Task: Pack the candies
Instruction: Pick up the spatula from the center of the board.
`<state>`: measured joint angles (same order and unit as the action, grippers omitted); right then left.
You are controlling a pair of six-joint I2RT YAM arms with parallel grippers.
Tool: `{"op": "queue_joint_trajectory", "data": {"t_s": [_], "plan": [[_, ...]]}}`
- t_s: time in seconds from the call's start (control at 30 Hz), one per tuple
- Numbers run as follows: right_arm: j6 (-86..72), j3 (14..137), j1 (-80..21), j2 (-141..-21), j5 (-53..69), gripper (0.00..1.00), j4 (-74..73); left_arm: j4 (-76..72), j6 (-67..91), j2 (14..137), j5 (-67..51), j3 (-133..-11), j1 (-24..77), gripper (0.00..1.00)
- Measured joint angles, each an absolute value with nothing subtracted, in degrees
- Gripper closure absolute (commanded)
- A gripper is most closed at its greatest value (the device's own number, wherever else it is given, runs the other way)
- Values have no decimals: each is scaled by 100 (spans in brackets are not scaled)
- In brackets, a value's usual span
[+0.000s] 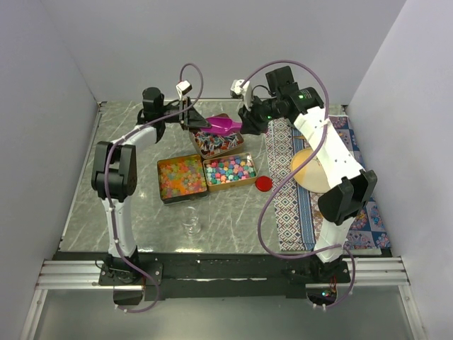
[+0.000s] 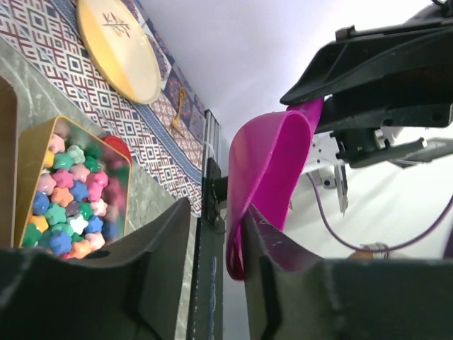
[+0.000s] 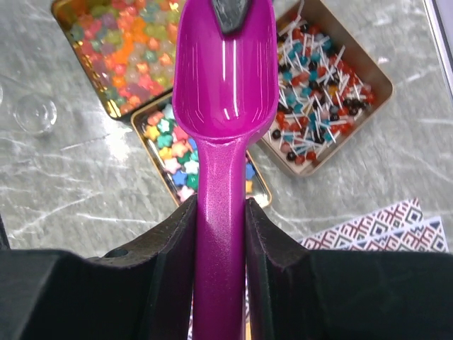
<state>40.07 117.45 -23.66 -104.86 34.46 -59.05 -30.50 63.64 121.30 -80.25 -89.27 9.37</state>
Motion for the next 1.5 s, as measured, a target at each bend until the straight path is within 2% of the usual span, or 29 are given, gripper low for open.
{"op": "queue_joint_trajectory", "data": {"t_s": [0.1, 0.13, 0.2, 0.23, 0.33, 0.43, 0.53, 0.73, 0.97, 1.0, 1.03, 1.1, 1.13, 1.17, 1.23, 1.27, 1.3, 1.43, 1.5], "plan": [[4003, 11745, -2375, -10484, 3540, 100, -5852, -3614, 6917, 12245, -8162, -8925, 950, 67], [4001, 11743, -2375, -10484, 3544, 100, -5850, -3706, 7028, 12274, -8187, -8925, 956, 78], [4001, 11743, -2375, -10486, 3544, 100, -5835, -3865, 7205, 12326, -8252, -8925, 972, 85], [4003, 11745, -2375, -10486, 3533, 88, -5848, -3931, 7282, 12339, -8272, -8925, 982, 90], [4014, 11745, -2370, -10495, 3533, 69, -5876, -4119, 7461, 12357, -8320, -8925, 996, 97], [4029, 11725, -2368, -10495, 3548, 59, -5863, -4359, 7662, 12361, -8357, -8925, 985, 99], [4025, 11653, -2366, -10495, 3610, 57, -5802, -4539, 7791, 12381, -8379, -8925, 978, 99], [4023, 11603, -2366, -10510, 3669, 56, -5765, -4545, 7824, 12440, -8420, -8925, 1000, 99], [4075, 11817, -2364, -10746, 3669, 59, -5937, -4440, 7762, 12446, -8418, -8936, 1000, 99], [4095, 11858, -2364, -10785, 3667, 61, -5979, -4429, 7760, 12446, -8416, -8936, 998, 99], [4121, 11904, -2364, -10825, 3667, 69, -6025, -4423, 7758, 12449, -8416, -8936, 998, 99], [4169, 11944, -2364, -10875, 3649, 78, -6104, -4397, 7736, 12449, -8418, -8936, 996, 99], [4185, 11979, -2364, -10897, 3632, 88, -6130, -4353, 7725, 12449, -8420, -8936, 993, 99], [4224, 12005, -2364, -10914, 3640, 93, -6139, -4322, 7717, 12451, -8409, -8936, 993, 97], [4237, 12046, -2364, -10945, 3645, 100, -6193, -4252, 7693, 12455, -8412, -8938, 996, 70], [4252, 12070, -2364, -10951, 3642, 100, -6213, -4167, 7620, 12455, -8416, -8949, 996, 62], [4281, 12077, -2364, -10954, 3638, 100, -6219, -4069, 7572, 12455, -8418, -8982, 996, 49], [4482, 12075, -2344, -10954, 3540, 100, -6278, -3420, 7148, 12455, -8357, -9312, 899, 35], [4779, 12075, -2303, -10954, 3454, 100, -6372, -2436, 6473, 12455, -8195, -9727, 738, 27]]}}
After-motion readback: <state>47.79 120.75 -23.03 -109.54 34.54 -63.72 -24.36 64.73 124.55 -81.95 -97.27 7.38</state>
